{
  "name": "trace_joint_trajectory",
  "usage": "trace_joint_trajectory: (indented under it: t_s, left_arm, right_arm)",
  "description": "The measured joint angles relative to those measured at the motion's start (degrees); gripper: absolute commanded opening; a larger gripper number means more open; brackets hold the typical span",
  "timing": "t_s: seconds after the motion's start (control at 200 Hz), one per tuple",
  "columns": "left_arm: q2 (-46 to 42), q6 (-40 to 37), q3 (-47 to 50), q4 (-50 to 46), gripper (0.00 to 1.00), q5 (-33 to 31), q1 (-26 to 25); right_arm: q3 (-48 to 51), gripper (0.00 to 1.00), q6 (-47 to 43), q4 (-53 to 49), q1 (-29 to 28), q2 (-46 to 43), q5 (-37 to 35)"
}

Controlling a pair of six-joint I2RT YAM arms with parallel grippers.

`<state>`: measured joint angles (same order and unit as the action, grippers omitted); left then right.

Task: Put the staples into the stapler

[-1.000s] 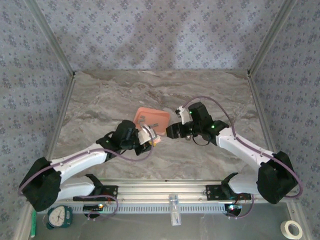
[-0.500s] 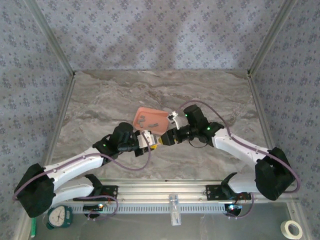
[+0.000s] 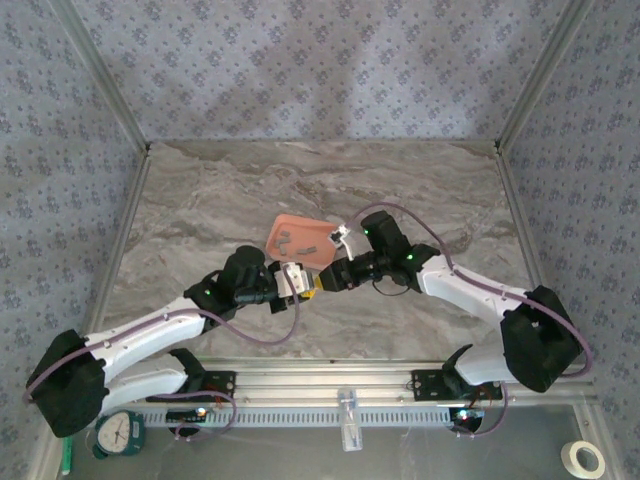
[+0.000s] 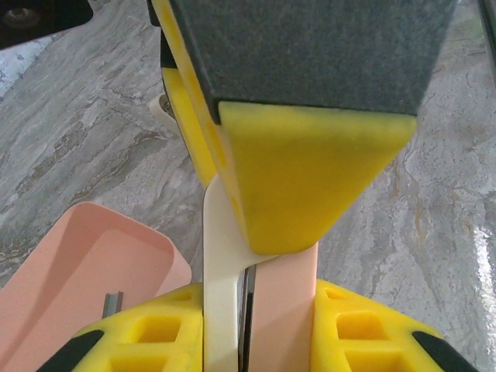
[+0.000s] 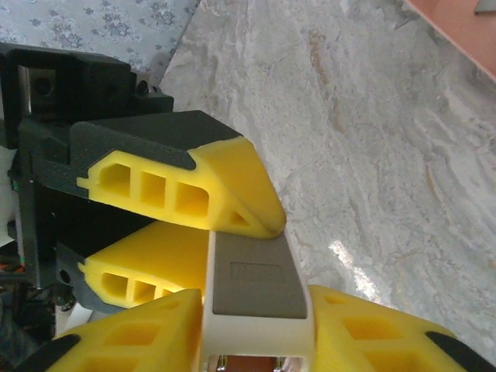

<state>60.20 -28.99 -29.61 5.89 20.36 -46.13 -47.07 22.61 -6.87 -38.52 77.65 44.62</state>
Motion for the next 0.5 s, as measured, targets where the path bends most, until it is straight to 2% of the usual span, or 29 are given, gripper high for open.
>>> trace_joint_trajectory:
  t_s: [0.07,0.195,0.25,0.365,0.5]
  left_arm:
    - [-0.1,-0.1,0.1,0.3,0.29,-0.3,0.0]
    - [-0.1,1.0,0.1,0.7,0.60,-0.5,0.0]
    - [-0.2,1.7,0.2,1.4,0.67,-0.6,-0.1]
    - [-0.5,5.7,0.9,3.7,0.73,-0.9,-0.1]
    - [-1.1,10.9,2.4,6.4,0.73,0.1,1.0]
  right_arm:
    - [0.0,0.23,0.5,0.3,0.0,0.0,0.5]
    - [0.7,0.14,0.2,2.0,0.3,-0.6,0.0]
    - [1.7,0.12,-0.4,3.2,0.6,-2.0,-0.3]
    - [4.9,0.10,-2.9,5.4,1.8,-6.8,-1.8]
    - [7.7,0.07,-7.6,7.8,2.8,-12.8,-3.5]
